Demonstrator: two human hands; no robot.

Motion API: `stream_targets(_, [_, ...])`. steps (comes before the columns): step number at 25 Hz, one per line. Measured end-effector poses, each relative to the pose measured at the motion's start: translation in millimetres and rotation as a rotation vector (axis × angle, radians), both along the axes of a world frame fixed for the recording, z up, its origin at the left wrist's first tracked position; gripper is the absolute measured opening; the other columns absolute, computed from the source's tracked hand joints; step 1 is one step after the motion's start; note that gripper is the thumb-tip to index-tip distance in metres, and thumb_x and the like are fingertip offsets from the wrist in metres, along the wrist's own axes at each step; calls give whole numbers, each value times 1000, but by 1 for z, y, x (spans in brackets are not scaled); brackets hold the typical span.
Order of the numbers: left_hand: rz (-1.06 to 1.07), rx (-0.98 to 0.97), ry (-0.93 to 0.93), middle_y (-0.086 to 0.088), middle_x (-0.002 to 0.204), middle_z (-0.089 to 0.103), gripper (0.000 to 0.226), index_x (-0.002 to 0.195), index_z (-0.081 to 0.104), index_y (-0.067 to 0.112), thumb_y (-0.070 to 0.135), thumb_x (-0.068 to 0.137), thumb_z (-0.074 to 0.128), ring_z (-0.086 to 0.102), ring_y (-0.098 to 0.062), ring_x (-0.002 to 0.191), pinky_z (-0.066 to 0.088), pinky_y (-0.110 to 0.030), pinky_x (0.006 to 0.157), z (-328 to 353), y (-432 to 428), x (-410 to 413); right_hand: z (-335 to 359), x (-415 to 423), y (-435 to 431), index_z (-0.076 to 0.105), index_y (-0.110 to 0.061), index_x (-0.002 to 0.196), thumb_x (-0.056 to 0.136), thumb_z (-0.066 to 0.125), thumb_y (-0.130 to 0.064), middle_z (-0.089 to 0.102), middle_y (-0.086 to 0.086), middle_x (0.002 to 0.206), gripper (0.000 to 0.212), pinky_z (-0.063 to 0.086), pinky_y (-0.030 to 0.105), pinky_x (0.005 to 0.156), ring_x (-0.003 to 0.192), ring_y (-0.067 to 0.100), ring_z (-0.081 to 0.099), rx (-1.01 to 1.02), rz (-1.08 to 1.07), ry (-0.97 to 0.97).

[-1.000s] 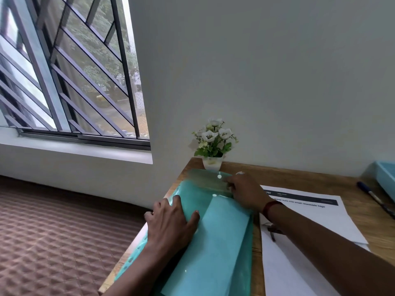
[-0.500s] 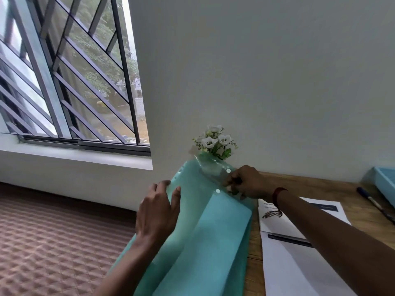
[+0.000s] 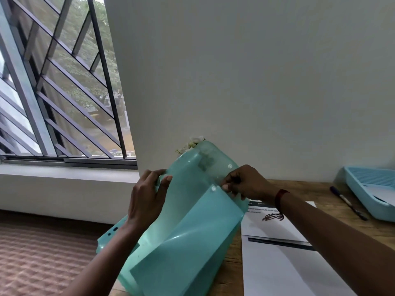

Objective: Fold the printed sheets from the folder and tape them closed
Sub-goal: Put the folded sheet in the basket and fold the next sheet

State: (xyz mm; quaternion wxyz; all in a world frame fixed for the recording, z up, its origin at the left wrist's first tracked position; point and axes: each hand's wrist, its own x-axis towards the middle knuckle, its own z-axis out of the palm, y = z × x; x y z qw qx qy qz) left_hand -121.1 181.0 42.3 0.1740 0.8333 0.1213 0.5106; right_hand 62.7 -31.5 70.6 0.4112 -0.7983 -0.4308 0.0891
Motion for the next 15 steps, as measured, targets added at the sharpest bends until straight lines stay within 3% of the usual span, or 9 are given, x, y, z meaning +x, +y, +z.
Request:
stream_targets(7, [-23,42,3,3,87,55,44,112,68,10,46,94,51,53,-13,71,42,-26,61,5,-9,10,6,-3,-21,75,-12,81,79,78,-8,73,11,69,6,44,20,42,51,13,67,-33,20,46])
stream_targets(15, [-21,59,14,3,88,55,50,112,68,12,52,94,45,54,-13,72,46,-29,61,6,-13,12,13,-10,-28,70,-13,71,79,70,3,66,-8,52,18,44,19,41,44,8,63,-83,13,-31])
